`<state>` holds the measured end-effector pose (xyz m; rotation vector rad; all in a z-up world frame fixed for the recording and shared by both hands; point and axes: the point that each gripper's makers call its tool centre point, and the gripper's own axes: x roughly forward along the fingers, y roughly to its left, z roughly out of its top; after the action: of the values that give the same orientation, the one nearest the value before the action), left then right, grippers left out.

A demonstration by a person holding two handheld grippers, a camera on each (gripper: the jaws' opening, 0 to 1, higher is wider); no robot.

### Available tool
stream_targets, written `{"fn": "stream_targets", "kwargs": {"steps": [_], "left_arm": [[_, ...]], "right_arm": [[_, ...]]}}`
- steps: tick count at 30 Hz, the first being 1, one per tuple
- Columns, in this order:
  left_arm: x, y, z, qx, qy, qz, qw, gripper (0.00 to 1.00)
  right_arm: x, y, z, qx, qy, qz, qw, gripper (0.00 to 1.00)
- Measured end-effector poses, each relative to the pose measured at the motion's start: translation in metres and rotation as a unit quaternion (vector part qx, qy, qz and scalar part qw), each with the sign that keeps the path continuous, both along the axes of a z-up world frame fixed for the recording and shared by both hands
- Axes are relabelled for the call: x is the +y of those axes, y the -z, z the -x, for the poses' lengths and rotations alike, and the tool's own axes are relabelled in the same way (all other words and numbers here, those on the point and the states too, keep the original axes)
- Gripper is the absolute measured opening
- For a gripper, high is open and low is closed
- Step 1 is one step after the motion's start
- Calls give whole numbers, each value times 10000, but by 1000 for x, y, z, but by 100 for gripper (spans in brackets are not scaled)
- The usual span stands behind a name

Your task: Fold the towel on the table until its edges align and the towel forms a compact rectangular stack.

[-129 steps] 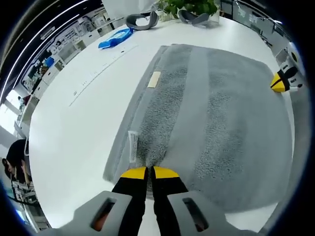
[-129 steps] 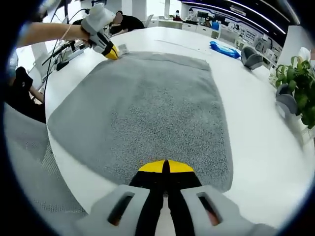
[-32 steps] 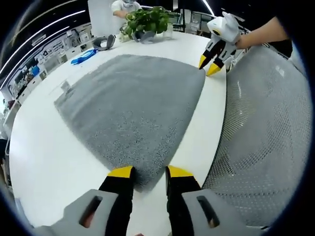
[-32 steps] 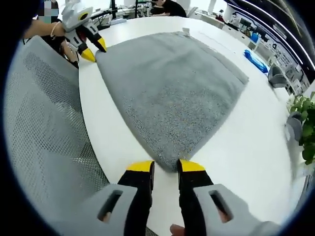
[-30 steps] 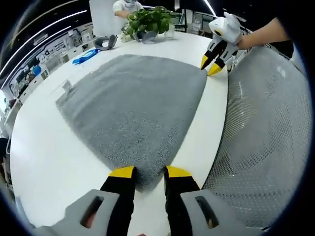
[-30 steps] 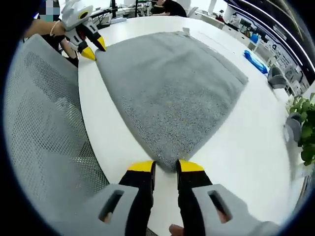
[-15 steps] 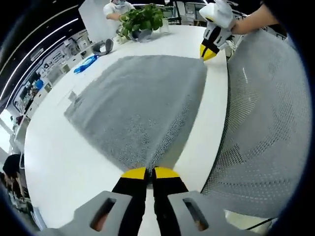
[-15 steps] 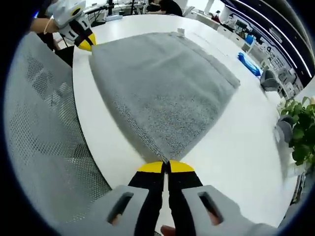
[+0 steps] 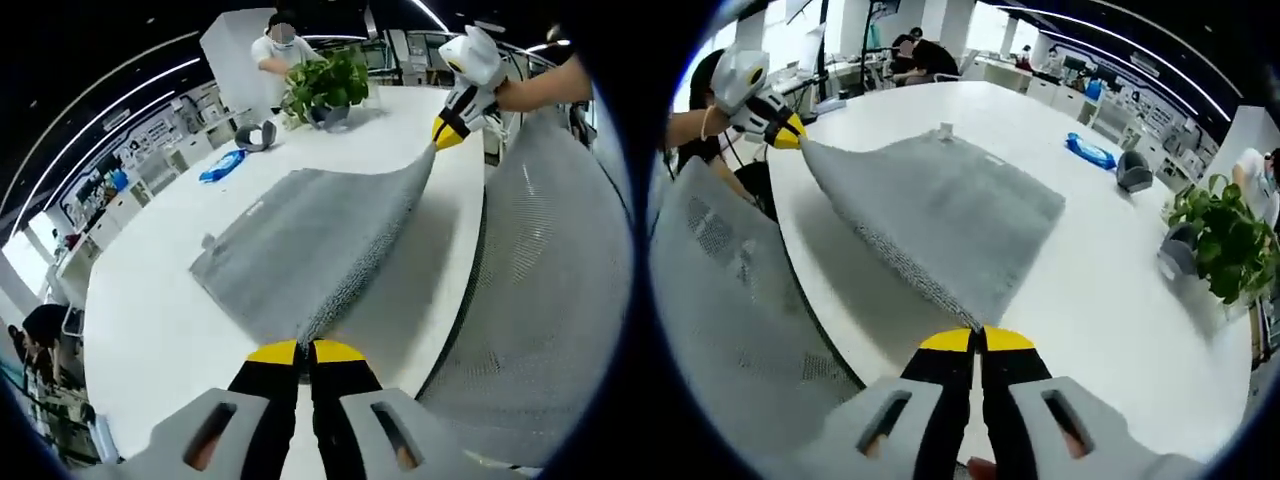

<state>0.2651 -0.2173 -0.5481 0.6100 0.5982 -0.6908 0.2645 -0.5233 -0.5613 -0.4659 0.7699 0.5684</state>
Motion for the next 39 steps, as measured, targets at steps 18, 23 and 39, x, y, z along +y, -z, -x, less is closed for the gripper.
{"fn": "stream_targets", "kwargs": {"steps": [18,23,39], "left_arm": [[4,-78,8,-368,-136,93,9992,3],[3,-90,-2,-510,-162,113,9985,2],[4,-87,-58,-594,-10,-350,9976,2]], "right_arm": [[5,-74,5,-506,-25,-243,9984,0],[4,-83,-3,-599,-32,-255,9979,0],[7,-83,-56,-683,-106,-40,9976,0]]}}
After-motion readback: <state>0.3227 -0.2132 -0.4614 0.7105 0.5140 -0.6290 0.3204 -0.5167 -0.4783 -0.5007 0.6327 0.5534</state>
